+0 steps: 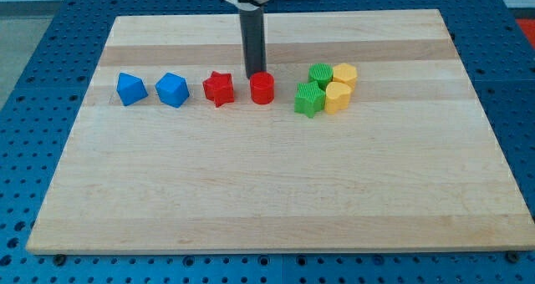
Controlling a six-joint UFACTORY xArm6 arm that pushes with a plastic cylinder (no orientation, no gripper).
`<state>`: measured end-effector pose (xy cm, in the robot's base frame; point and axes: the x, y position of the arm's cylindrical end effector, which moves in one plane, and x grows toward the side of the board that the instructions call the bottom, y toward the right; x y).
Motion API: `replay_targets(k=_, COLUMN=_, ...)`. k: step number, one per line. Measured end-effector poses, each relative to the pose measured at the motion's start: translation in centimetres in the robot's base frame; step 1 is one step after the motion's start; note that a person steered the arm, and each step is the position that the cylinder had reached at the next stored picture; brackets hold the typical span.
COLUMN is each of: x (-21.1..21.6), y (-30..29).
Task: Push the green circle and yellow hexagon to the right side of the board
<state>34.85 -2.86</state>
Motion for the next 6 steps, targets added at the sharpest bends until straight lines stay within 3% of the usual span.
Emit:
replay_targets(k=2, x=-0.6, y=0.3)
replay_targets(k=6, x=-1.5, y=6.9)
